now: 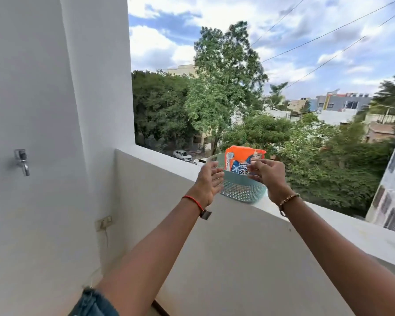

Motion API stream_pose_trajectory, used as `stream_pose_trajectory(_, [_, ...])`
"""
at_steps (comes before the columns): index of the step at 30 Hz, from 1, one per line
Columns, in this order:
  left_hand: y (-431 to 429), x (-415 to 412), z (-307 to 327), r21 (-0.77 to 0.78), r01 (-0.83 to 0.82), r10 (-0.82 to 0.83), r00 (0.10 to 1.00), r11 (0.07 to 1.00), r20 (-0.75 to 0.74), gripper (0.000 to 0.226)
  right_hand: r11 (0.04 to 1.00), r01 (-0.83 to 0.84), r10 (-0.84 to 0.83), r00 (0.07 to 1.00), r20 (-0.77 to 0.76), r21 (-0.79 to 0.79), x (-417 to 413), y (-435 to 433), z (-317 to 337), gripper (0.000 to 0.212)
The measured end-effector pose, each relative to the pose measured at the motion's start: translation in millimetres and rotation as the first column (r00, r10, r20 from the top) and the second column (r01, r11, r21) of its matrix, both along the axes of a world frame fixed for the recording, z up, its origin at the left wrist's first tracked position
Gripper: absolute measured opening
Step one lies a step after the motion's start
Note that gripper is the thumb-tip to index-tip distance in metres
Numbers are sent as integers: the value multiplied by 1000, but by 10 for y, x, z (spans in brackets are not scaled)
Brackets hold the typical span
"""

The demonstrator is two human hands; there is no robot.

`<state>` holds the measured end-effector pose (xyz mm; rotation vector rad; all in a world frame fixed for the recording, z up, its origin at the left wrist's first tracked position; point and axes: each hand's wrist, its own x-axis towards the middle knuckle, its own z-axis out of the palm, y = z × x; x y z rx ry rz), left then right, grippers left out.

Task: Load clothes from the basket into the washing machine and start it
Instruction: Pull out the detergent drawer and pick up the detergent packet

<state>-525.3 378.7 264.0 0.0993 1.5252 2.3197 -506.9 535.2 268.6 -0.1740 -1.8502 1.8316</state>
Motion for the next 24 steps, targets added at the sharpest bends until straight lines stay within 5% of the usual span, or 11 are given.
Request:
stream_pose_trajectory(3, [202,-401,69,-15,-20,19,999,1000,-30,44,957,141,-137,990,-31,254,-478,287,170,27])
stream_pose_trajectory(7, [343,-754,40,-9,-31,30,999,999,-24,44,775,81,-183,978,100,627,-1053,557,210,59])
stream_pose_trajectory(11, [376,-988,-10,17,-46,46,999,999,4,41,693,-94,-172,941,291,714,-1385,652,188,79])
stream_pose_trajectory(14, [367,-1080,-57,25,-63,62,998,998,24,41,592,-78,-255,926,278,802,-1494,682,170,72])
stream_pose_trajectory(19, [312,-1098,-102,41,-82,80,996,996,42,42,553,162,-342,939,45,817,-1533,656,148,16])
stream_pose_trajectory(24, [280,-968,-28,60,-79,78,996,995,31,42,500,258,-352,933,-78,827,-1270,492,351,14])
